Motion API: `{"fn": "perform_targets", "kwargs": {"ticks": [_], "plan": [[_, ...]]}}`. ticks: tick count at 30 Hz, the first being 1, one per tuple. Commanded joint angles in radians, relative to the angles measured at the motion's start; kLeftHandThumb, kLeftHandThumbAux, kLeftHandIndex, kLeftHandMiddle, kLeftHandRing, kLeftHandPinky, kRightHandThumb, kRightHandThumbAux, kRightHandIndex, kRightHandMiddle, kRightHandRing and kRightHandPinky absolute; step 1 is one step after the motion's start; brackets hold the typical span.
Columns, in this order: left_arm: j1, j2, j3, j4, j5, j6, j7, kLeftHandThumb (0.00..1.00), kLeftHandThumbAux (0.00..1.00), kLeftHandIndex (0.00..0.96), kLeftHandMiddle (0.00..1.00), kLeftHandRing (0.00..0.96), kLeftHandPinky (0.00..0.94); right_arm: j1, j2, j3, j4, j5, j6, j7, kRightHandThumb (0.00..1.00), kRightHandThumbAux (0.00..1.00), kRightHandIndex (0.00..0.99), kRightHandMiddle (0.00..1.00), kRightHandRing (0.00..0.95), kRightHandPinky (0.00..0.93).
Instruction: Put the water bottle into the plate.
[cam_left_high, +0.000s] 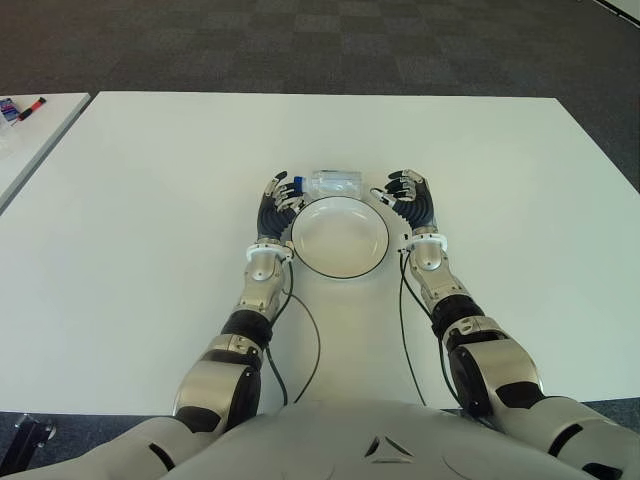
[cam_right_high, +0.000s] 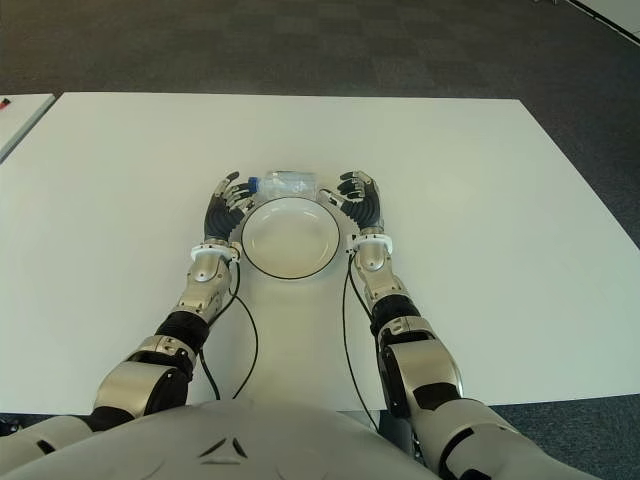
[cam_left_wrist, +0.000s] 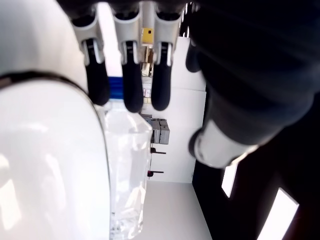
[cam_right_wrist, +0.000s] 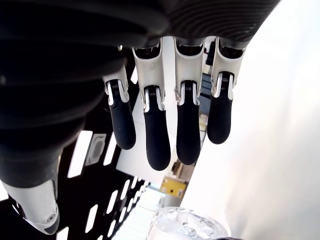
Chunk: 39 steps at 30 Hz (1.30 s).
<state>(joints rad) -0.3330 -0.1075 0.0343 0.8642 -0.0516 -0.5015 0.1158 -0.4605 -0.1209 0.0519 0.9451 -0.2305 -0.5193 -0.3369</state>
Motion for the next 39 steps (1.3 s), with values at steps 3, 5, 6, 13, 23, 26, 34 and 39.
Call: {"fn": "perform_targets", "kwargs": {"ticks": [3, 5, 6, 13, 23, 26, 34, 39], "plan": [[0.005, -0.029, 0.018, 0.017, -0.019, -0.012, -0.018, 0.391, 0.833, 0.160, 0.319, 0.340, 0.365, 0.030, 0.006, -0.003, -0.031, 0.006, 0.038, 0.014, 0.944, 0.671, 0.372, 0.500, 0.459, 0.404], [0.006, -0.030, 0.020, 0.017, -0.021, -0.016, -0.022, 0.392, 0.832, 0.161, 0.319, 0.340, 0.364, 0.034, 0.006, -0.002, -0.039, 0.006, 0.044, 0.018, 0.944, 0.671, 0.374, 0.499, 0.454, 0.397], [0.006, -0.030, 0.022, 0.017, -0.022, -0.017, -0.023, 0.392, 0.832, 0.162, 0.318, 0.340, 0.363, 0.037, 0.006, -0.002, -0.043, 0.006, 0.047, 0.019, 0.943, 0.671, 0.375, 0.499, 0.451, 0.393], [0.008, -0.035, 0.031, 0.012, -0.027, -0.024, -0.036, 0.397, 0.833, 0.166, 0.322, 0.343, 0.368, 0.052, 0.010, -0.009, -0.074, 0.021, 0.061, 0.043, 0.944, 0.672, 0.382, 0.495, 0.440, 0.389], [0.014, -0.036, 0.031, -0.005, -0.027, -0.018, -0.042, 0.363, 0.832, 0.165, 0.322, 0.341, 0.361, 0.072, 0.020, -0.023, -0.124, 0.036, 0.080, 0.063, 0.944, 0.671, 0.382, 0.492, 0.445, 0.394], [0.015, -0.035, 0.031, -0.007, -0.027, -0.017, -0.045, 0.349, 0.829, 0.164, 0.322, 0.341, 0.360, 0.075, 0.021, -0.024, -0.132, 0.036, 0.085, 0.064, 0.943, 0.671, 0.382, 0.490, 0.448, 0.398], [0.022, -0.034, 0.030, -0.022, -0.031, -0.021, -0.059, 0.322, 0.819, 0.157, 0.319, 0.334, 0.352, 0.087, 0.025, -0.027, -0.156, 0.032, 0.094, 0.062, 0.942, 0.672, 0.381, 0.482, 0.454, 0.406], [0.034, -0.032, 0.027, -0.050, -0.038, -0.019, -0.080, 0.311, 0.809, 0.153, 0.314, 0.327, 0.347, 0.101, 0.032, -0.035, -0.189, 0.052, 0.104, 0.086, 0.942, 0.671, 0.384, 0.478, 0.456, 0.404]]}}
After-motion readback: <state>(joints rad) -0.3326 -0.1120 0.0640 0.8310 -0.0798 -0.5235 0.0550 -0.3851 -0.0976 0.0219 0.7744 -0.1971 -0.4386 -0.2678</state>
